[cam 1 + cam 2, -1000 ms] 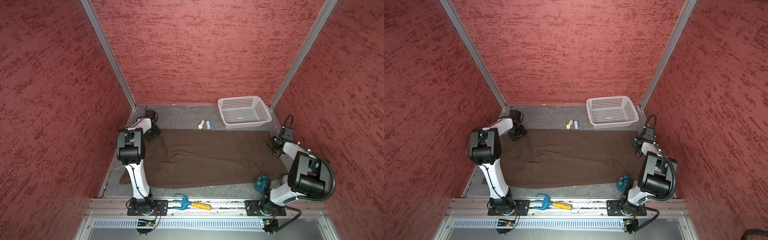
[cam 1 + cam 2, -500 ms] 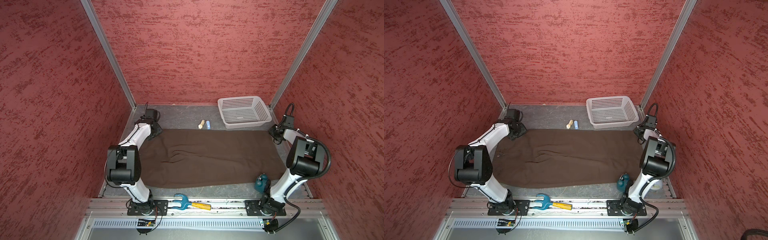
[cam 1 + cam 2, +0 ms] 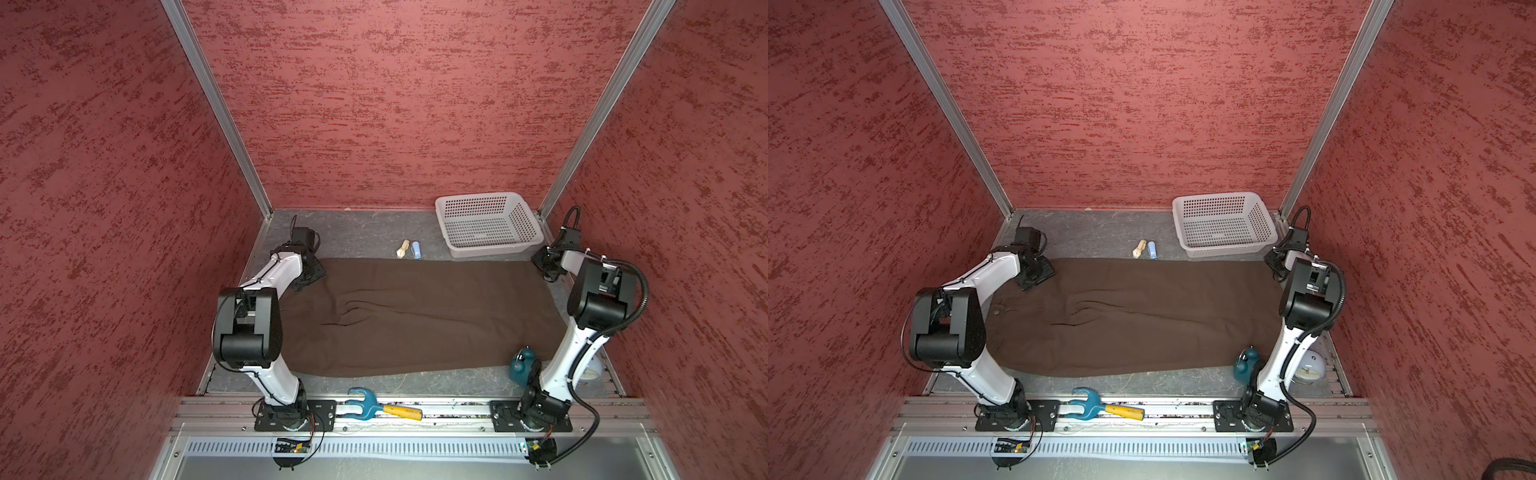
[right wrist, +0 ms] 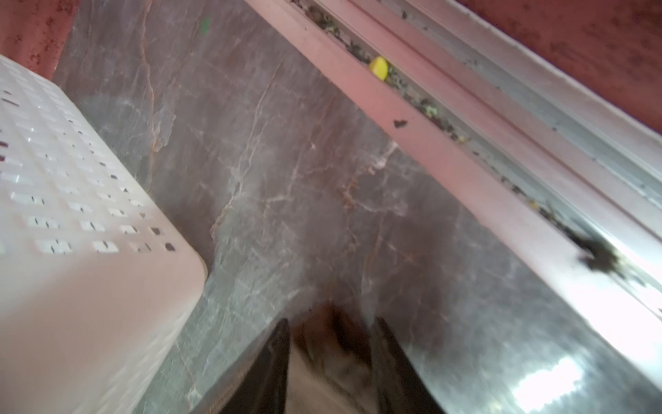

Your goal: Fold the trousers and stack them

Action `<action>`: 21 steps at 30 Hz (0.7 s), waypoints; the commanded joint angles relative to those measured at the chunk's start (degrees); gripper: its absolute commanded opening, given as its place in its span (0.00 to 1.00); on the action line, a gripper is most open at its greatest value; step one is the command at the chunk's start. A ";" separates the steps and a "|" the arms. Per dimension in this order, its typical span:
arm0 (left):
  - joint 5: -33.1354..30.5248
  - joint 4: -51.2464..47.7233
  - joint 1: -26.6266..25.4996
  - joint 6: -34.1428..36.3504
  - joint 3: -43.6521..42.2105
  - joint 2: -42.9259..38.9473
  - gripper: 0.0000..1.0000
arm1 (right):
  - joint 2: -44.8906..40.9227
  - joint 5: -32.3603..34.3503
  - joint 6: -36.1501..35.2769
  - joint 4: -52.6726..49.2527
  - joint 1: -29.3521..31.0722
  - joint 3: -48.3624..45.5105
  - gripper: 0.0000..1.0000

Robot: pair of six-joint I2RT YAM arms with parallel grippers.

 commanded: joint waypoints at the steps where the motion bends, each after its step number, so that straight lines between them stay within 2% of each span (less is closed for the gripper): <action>1: -0.29 0.69 0.01 0.77 0.24 0.68 0.66 | 2.63 -1.10 0.14 -1.44 -0.23 1.61 0.21; 3: -0.21 0.55 0.08 0.61 0.30 0.85 0.66 | 3.06 -1.31 0.21 -1.37 -0.23 1.90 0.05; 4: -0.13 0.50 0.02 0.52 0.42 0.94 0.66 | 2.78 -1.31 0.27 -1.07 -0.25 1.85 0.00; 10: 0.98 0.26 -0.03 -0.25 0.41 1.12 0.66 | -1.54 0.48 0.56 -0.71 -0.24 4.21 0.00; 15: 0.93 0.47 -0.31 -0.72 -0.65 0.68 0.66 | -5.03 4.69 1.17 -1.77 -0.30 9.16 0.00; 21: 1.80 0.93 -0.34 -1.43 -1.72 0.99 0.66 | -4.84 6.52 0.95 -2.48 -0.47 13.16 0.00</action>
